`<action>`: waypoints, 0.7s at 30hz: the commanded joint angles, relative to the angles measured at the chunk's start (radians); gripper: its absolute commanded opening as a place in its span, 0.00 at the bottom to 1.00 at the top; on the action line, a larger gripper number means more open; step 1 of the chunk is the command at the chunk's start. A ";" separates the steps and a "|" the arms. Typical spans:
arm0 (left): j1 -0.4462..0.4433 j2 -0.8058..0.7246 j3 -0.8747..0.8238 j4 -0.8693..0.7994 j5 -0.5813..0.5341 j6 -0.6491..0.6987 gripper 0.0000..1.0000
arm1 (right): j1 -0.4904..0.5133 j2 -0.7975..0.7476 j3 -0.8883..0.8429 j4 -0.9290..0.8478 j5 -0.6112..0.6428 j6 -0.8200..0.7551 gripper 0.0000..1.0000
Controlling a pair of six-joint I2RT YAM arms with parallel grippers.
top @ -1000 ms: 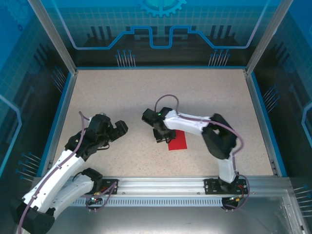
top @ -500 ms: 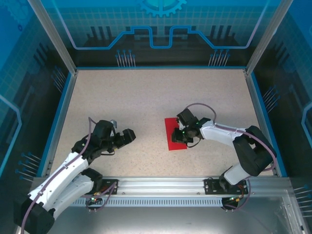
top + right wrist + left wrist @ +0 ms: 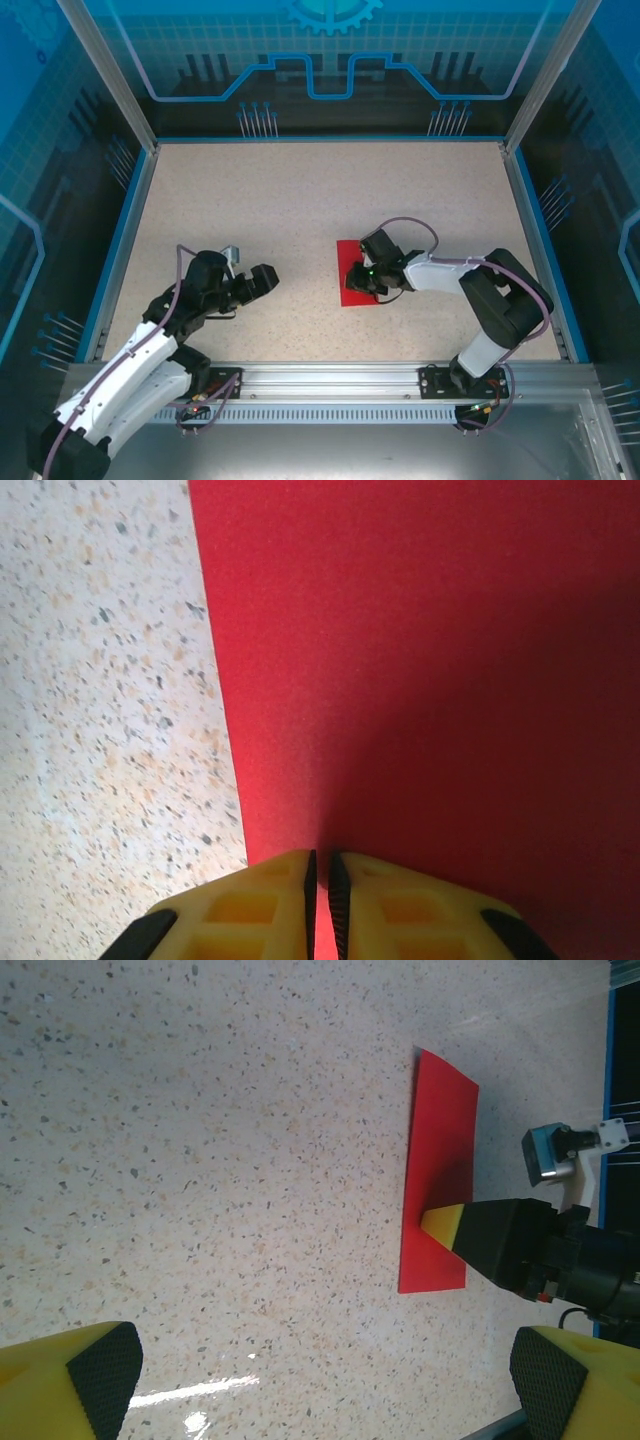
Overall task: Fold a paper plane with a square sheet of paper (pick it up from the middle)
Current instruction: Move the paper to the center of the table.
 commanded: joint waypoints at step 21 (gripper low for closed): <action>0.003 0.016 0.036 0.038 0.068 0.105 0.98 | 0.141 -0.012 0.020 0.044 0.083 0.065 0.27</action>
